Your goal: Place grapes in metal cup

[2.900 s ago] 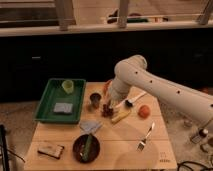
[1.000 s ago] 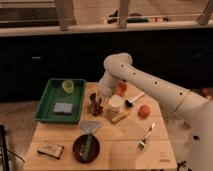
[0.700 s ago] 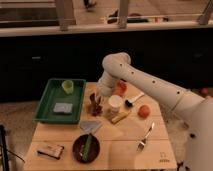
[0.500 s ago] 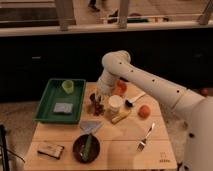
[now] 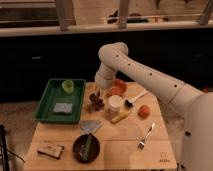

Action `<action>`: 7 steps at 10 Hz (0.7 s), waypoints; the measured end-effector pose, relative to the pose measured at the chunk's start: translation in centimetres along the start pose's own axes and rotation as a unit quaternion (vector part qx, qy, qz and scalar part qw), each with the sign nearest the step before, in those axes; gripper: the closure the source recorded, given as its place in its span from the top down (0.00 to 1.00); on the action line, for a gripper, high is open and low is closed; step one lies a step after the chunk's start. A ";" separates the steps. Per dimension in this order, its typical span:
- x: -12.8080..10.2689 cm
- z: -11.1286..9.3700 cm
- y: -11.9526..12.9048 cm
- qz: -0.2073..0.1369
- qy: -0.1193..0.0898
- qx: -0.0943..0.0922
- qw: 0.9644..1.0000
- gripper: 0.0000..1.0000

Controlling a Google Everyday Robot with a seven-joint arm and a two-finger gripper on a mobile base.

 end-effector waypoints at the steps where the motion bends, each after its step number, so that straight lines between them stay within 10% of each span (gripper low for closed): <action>1: 0.0 -0.4 -0.3 -0.002 0.004 -0.001 1.000 0.00; 7: 0.8 -3.5 -2.4 -0.017 0.026 0.005 0.999 0.00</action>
